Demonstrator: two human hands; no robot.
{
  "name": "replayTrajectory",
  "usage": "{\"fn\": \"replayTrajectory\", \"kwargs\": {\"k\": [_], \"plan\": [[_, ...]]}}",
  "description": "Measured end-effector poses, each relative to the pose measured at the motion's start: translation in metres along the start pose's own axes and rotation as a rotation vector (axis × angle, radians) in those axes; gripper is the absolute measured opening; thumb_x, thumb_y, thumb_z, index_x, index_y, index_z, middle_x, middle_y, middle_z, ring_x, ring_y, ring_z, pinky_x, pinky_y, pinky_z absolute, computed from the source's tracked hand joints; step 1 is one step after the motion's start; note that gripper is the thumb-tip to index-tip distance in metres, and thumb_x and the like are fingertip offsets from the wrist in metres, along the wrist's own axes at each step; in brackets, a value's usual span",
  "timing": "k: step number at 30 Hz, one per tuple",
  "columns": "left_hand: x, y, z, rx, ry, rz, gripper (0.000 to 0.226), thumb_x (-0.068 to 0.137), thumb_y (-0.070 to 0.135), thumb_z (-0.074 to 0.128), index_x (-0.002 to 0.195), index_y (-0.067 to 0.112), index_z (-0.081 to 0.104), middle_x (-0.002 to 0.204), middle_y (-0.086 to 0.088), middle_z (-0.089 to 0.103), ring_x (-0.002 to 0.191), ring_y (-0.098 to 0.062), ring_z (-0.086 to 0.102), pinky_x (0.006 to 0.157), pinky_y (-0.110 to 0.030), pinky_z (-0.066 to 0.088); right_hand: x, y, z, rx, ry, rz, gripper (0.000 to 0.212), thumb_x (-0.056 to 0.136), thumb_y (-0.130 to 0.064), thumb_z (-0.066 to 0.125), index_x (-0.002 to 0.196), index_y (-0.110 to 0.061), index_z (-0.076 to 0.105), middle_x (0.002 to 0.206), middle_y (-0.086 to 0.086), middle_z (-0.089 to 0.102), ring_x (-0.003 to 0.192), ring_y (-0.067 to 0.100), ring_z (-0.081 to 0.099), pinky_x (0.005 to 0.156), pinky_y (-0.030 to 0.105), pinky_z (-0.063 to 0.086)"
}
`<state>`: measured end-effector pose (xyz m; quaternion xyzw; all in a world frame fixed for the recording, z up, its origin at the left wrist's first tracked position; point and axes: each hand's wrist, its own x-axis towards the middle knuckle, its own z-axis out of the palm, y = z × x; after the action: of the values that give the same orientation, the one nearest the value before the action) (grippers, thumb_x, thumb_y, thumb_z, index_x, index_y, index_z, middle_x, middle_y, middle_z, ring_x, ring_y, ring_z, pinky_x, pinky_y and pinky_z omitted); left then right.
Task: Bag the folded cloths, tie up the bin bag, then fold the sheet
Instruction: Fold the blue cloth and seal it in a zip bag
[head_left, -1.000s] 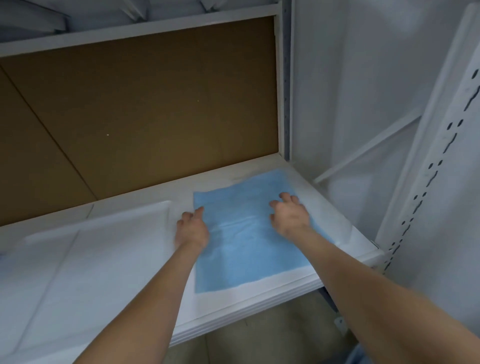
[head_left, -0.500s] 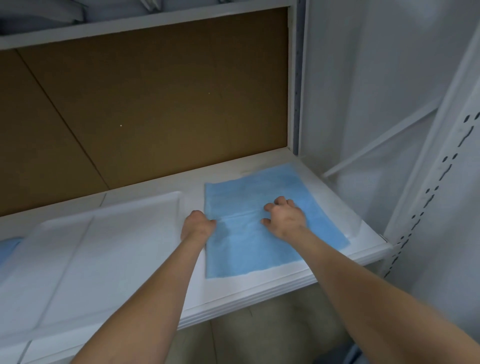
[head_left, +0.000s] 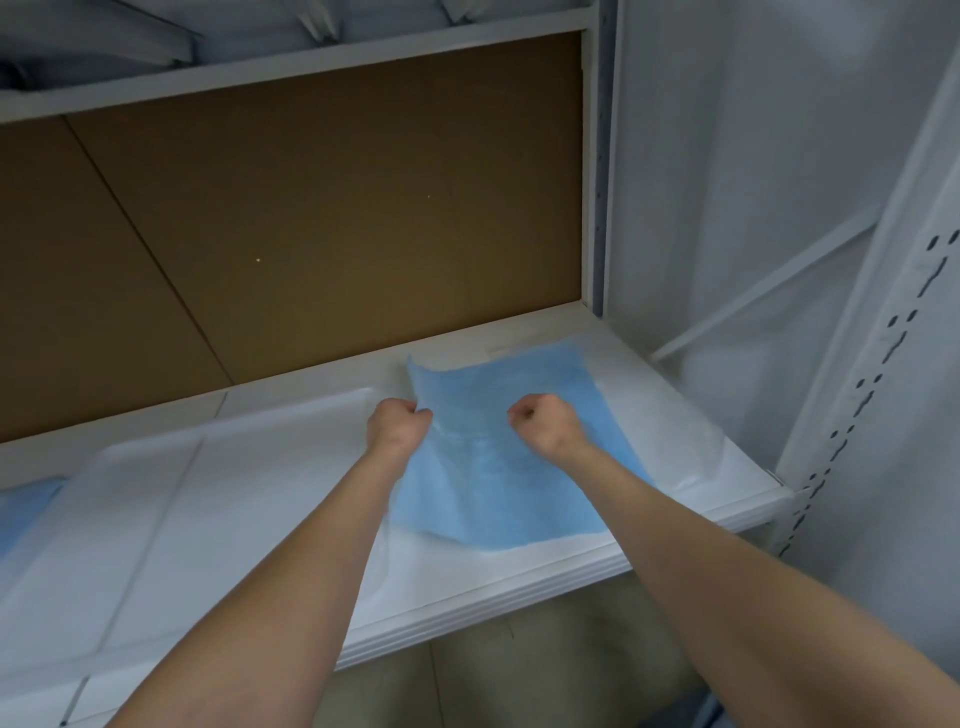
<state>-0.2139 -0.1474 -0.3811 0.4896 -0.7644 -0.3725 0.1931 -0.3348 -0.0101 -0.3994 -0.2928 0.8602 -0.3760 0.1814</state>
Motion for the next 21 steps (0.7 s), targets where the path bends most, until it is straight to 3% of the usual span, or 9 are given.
{"fn": "replayTrajectory", "kwargs": {"k": [3,6,8,11,13,14,16,18,21], "plan": [[-0.007,0.020,0.011,-0.181,-0.133,0.037,0.011,0.079,0.011,0.056,0.074,0.010,0.065,0.071,-0.014,0.059,0.064,-0.025,0.056,0.059,-0.029,0.042,-0.006,-0.012,0.001,0.524,-0.143,0.152,0.027,0.096,-0.035,0.053,0.103,-0.010,0.063,0.093,0.011,0.060,0.078,0.023,0.057,0.070,0.031,0.051],[-0.025,0.050,0.027,-0.274,-0.334,0.064,0.012,0.087,0.007,0.055,0.094,0.007,0.065,0.077,-0.012,0.063,0.066,-0.024,0.060,0.064,-0.029,0.051,-0.003,-0.013,-0.006,0.776,-0.249,0.269,0.055,0.088,-0.060,0.052,0.109,-0.009,0.059,0.102,0.012,0.067,0.092,0.026,0.067,0.082,0.035,0.057],[-0.039,0.070,0.039,-0.341,-0.526,0.051,0.025,0.091,0.006,0.056,0.115,0.003,0.056,0.092,-0.016,0.067,0.076,-0.025,0.065,0.075,-0.036,0.057,0.002,-0.008,-0.017,0.905,-0.255,0.294,0.061,0.084,-0.065,0.054,0.112,-0.011,0.062,0.104,0.012,0.069,0.096,0.027,0.068,0.090,0.039,0.054],[-0.044,0.079,0.056,-0.369,-0.669,0.012,0.055,0.092,0.002,0.053,0.142,0.008,0.033,0.103,-0.017,0.064,0.080,-0.023,0.067,0.066,-0.028,0.060,0.008,0.009,-0.033,0.795,-0.041,0.315,0.050,0.086,-0.042,0.066,0.121,-0.007,0.058,0.110,0.013,0.063,0.097,0.028,0.064,0.094,0.038,0.051],[-0.038,0.071,0.065,-0.303,-0.534,0.017,0.052,0.091,0.001,0.052,0.141,0.009,0.038,0.094,-0.011,0.063,0.070,-0.017,0.062,0.058,-0.025,0.057,0.009,0.026,-0.038,0.613,0.065,0.304,0.032,0.085,-0.010,0.066,0.114,0.003,0.063,0.104,0.017,0.066,0.081,0.028,0.063,0.081,0.037,0.054],[-0.033,0.063,0.067,-0.249,-0.453,0.029,0.049,0.091,0.002,0.051,0.138,0.009,0.043,0.091,-0.010,0.062,0.070,-0.017,0.060,0.061,-0.028,0.057,0.008,0.032,-0.039,0.493,0.081,0.306,0.031,0.082,-0.004,0.063,0.112,0.004,0.065,0.105,0.019,0.068,0.082,0.030,0.065,0.080,0.037,0.055],[-0.026,0.047,0.071,-0.085,-0.363,0.072,0.045,0.088,0.004,0.052,0.133,0.011,0.051,0.108,-0.013,0.063,0.089,-0.024,0.061,0.080,-0.036,0.057,0.006,0.040,-0.038,0.329,0.094,0.304,0.040,0.082,-0.005,0.060,0.121,-0.002,0.060,0.115,0.017,0.066,0.099,0.031,0.065,0.088,0.035,0.054],[-0.023,0.033,0.074,0.086,-0.345,0.126,0.044,0.087,0.006,0.053,0.130,0.014,0.055,0.130,-0.012,0.056,0.115,-0.026,0.057,0.099,-0.034,0.048,0.003,0.038,-0.039,0.285,0.100,0.283,0.051,0.086,-0.008,0.057,0.136,-0.013,0.049,0.127,0.011,0.059,0.114,0.029,0.059,0.094,0.030,0.048],[-0.022,0.024,0.077,0.176,-0.302,0.161,0.042,0.088,0.010,0.052,0.128,0.018,0.058,0.138,-0.007,0.049,0.122,-0.022,0.053,0.101,-0.027,0.043,0.008,0.034,-0.037,0.197,0.094,0.245,0.038,0.088,-0.009,0.053,0.125,-0.011,0.062,0.130,0.010,0.060,0.117,0.029,0.057,0.101,0.034,0.045]]}}
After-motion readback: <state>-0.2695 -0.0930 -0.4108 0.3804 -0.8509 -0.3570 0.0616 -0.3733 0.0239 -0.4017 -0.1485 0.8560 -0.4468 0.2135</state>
